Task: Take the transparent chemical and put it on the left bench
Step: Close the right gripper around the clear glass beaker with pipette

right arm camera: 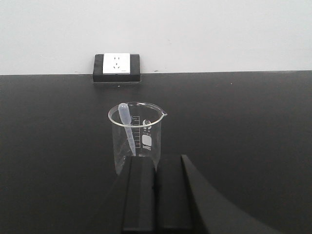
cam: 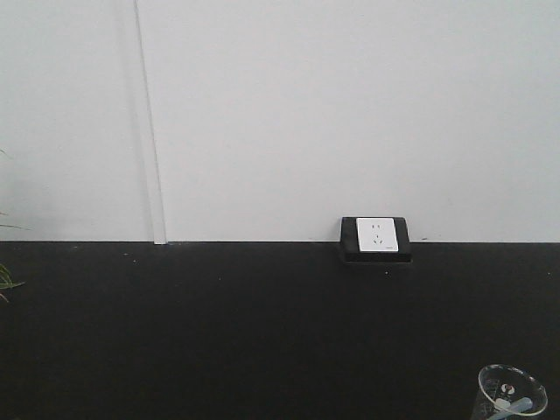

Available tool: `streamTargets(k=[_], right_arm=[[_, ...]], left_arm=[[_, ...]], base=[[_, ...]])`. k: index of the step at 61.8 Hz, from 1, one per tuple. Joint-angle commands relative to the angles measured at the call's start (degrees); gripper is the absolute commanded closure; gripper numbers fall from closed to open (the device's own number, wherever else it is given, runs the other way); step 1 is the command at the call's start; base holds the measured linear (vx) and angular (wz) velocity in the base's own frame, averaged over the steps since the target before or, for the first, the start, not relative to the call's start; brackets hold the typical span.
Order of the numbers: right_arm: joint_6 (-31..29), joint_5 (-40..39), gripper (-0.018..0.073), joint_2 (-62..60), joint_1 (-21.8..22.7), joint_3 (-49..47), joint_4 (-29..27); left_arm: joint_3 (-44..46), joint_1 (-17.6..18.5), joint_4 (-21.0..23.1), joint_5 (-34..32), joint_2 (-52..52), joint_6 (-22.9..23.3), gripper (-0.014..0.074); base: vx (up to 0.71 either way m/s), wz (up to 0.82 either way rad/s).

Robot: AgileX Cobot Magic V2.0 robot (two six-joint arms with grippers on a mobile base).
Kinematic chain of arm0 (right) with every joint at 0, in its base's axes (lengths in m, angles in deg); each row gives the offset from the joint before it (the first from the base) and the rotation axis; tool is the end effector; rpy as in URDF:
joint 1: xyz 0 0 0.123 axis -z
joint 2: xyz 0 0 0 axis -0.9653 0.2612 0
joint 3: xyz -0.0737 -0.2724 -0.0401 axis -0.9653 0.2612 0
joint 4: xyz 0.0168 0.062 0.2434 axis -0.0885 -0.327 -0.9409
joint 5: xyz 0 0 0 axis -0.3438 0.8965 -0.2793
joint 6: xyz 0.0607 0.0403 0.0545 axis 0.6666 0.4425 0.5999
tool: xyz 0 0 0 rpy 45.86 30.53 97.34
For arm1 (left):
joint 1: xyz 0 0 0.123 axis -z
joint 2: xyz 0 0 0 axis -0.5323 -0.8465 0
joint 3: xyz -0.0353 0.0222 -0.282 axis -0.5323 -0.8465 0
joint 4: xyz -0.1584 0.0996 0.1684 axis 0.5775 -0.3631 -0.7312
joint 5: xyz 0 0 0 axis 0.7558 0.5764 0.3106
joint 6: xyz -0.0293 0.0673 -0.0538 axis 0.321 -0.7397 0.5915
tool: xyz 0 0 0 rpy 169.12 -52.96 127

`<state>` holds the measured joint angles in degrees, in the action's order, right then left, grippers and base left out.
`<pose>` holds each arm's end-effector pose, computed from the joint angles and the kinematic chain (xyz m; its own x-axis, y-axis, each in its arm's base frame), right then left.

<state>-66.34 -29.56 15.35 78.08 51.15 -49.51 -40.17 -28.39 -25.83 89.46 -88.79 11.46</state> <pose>0.0563 -0.0049 0.1868 -0.1147 -0.0152 -0.9933 0.0722 0.9971 -0.0236 0.0565 -0.0038 0.2036 0.0607 0.0280 -0.9978 0.0641 0.9974 0.0319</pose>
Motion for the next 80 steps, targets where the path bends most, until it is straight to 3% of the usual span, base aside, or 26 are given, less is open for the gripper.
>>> streamTargets(k=[1, 52, 71, 80], right_arm=[[-0.13, -4.76, 0.0566, -0.71, 0.31, 0.27, 0.09], [-0.18, -5.07, 0.0566, -0.71, 0.31, 0.27, 0.22], [-0.08, -18.81, 0.0566, -0.71, 0.31, -0.25, -0.01], [-0.52, -21.46, 0.0566, 1.4, 0.31, -6.88, 0.76]], left_arm=[[-0.93, 0.1, 0.04, -4.49, 1.1, 0.45, 0.06], [-0.93, 0.1, 0.04, -4.49, 1.1, 0.45, 0.06], [-0.93, 0.1, 0.04, -4.49, 1.1, 0.45, 0.06], [-0.93, 0.1, 0.04, -4.49, 1.1, 0.45, 0.06]], base=[[0.0, 0.0], [0.0, 0.0], [0.0, 0.0], [0.0, 0.0]])
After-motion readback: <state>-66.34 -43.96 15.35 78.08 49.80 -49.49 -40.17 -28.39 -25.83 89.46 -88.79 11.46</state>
